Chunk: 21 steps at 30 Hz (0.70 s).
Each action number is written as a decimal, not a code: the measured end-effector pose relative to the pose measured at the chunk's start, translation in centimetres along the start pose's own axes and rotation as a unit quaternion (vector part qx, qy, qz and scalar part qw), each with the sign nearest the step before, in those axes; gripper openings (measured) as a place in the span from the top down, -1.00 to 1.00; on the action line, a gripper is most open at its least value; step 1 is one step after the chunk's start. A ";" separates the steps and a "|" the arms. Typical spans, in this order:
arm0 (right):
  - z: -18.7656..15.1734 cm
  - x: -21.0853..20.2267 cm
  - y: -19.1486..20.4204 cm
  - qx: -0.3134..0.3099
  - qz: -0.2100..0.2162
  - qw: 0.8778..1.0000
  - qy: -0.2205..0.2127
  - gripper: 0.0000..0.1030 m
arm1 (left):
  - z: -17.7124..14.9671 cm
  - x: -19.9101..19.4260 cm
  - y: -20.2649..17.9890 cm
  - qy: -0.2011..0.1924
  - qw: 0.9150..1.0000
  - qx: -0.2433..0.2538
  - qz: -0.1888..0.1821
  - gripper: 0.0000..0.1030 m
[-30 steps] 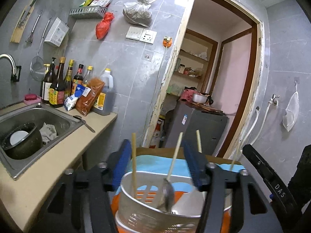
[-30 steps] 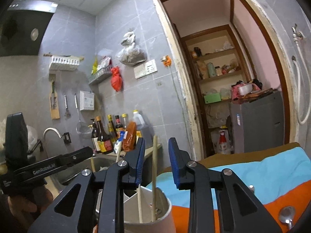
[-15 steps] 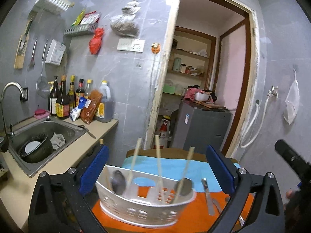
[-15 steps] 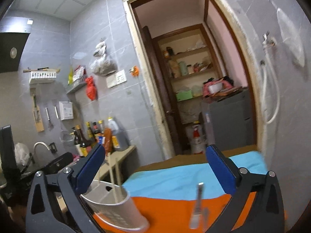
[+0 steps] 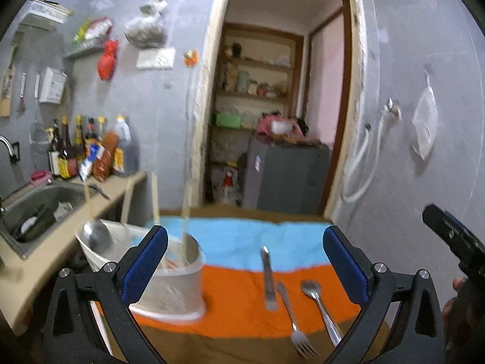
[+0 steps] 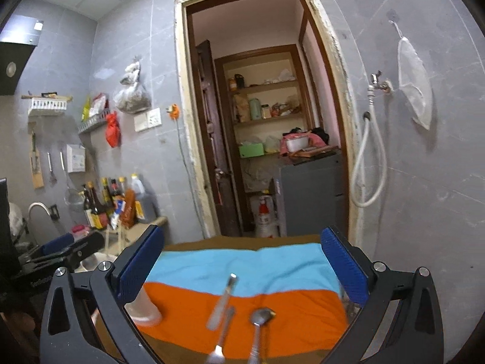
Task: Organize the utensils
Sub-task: 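Move both tools back down to the remaining utensils on the cloth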
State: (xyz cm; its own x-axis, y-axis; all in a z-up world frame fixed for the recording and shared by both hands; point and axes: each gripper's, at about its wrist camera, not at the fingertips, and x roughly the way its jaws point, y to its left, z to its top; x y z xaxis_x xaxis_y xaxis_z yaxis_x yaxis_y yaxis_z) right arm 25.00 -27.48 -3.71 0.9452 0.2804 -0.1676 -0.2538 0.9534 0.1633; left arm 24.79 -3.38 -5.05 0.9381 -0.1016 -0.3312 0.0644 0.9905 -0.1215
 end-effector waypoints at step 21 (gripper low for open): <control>-10.0 5.7 -7.3 0.025 -0.029 0.983 0.178 -0.88 | -10.0 10.5 -3.9 0.186 0.982 -0.007 -0.014 -0.93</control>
State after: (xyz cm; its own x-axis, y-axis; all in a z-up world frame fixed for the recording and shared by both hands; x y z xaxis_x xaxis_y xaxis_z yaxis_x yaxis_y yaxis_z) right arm 30.15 -31.77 -15.58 0.8237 0.2557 -0.5061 -0.1829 0.9647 0.1897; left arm 30.96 -9.24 -17.43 0.7462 -0.1582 -0.6467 0.0811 0.9857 -0.1476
